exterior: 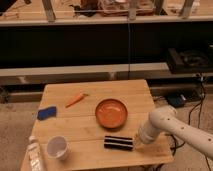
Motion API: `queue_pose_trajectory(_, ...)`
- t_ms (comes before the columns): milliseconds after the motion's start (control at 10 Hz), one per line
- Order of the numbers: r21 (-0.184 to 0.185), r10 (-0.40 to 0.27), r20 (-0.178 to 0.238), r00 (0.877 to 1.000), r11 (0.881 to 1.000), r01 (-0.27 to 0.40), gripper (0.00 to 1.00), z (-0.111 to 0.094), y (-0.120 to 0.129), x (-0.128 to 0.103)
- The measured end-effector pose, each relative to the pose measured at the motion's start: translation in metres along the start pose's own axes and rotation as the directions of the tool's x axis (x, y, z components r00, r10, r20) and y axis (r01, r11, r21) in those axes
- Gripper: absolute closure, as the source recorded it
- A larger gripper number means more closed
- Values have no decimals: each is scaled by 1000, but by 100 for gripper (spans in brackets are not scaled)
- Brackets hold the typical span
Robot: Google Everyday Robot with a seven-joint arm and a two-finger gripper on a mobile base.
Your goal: Push the eraser across the table
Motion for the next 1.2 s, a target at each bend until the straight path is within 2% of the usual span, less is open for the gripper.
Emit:
queue_pose_trajectory(200,-11,-18,-9,1000,1000,18,100,5,-5,-10)
queue_pose_trajectory(500,-16,-27,-10,1000,1000,27,100,8,-6,-9)
queue_pose_trajectory(800,-23,-49,-14,999,999,49,100,15,-16,-30)
queue_pose_trajectory(1200,-30,-67,-20,998,997,67,100,18,-19,-32)
